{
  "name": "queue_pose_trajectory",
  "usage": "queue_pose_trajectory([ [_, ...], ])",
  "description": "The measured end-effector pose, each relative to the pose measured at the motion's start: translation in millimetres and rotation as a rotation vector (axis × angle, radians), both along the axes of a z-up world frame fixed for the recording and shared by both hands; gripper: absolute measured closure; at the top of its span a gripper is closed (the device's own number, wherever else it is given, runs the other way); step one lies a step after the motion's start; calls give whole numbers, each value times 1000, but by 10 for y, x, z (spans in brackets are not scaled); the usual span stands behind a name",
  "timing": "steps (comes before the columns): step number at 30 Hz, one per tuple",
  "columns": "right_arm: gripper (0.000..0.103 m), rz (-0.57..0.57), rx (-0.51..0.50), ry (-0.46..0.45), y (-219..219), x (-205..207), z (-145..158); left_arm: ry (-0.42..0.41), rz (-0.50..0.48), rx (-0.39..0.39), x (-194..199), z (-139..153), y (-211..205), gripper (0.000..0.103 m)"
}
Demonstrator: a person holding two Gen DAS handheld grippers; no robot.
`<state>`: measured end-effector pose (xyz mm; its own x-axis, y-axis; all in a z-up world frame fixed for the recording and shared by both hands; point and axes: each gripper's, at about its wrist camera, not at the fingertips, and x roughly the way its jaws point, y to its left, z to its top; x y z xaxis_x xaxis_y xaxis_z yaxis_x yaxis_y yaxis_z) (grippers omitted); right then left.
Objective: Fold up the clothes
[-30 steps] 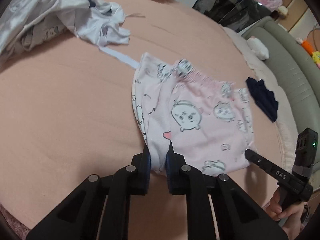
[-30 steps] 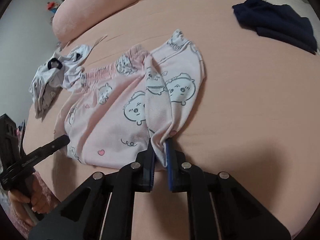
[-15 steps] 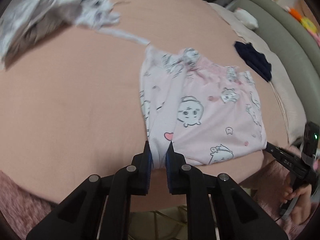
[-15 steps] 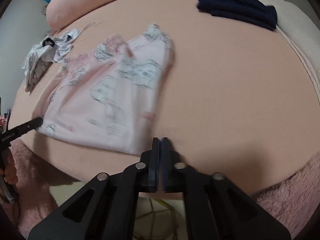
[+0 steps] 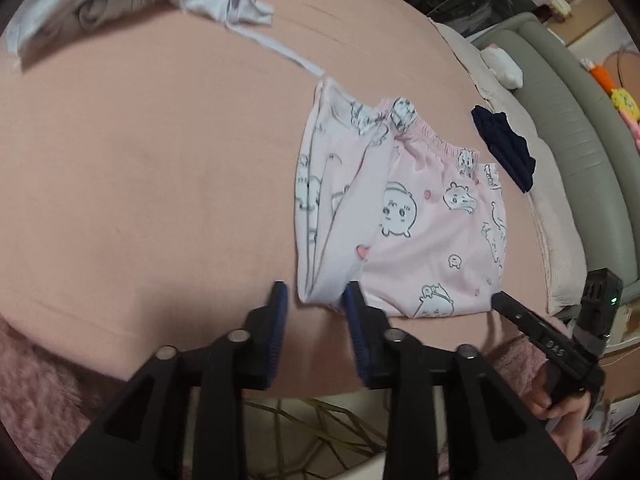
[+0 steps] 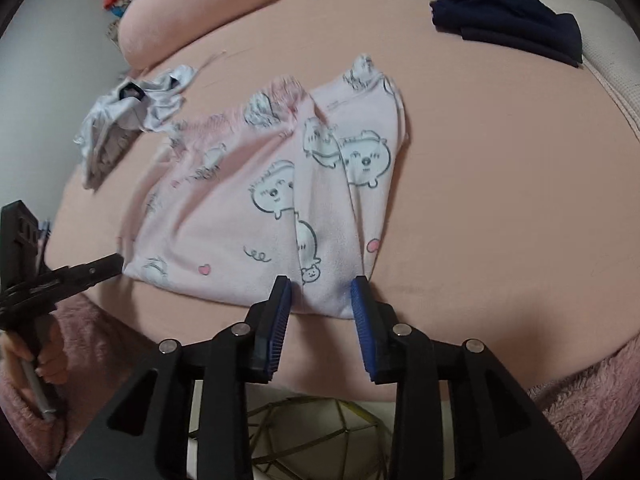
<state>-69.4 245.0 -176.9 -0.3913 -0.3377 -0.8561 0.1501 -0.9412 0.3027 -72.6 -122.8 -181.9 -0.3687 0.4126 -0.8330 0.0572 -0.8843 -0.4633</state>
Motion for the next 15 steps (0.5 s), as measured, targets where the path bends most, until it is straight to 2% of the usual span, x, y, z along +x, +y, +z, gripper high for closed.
queue_pose_trajectory([
  [1, 71, -3, -1, 4, 2, -4, -6, 5, -8, 7, 14, 6, 5, 68],
  [3, 77, -2, -4, 10, 12, -18, -13, 13, -18, 24, 42, 15, 8, 68],
  [5, 91, -6, -16, 8, 39, -19, -15, 20, -12, 19, 51, 25, 12, 69],
  [7, 94, -4, -24, 10, 31, -19, 1, 27, -21, -12, 36, 8, 61, 76],
  [8, 95, 9, 0, 20, -8, -15, 15, 30, -27, -30, 26, -4, 89, 89],
  [15, 100, 75, 156, 92, -213, 61, 87, 126, -69, -196, 73, 239, 261, 95],
])
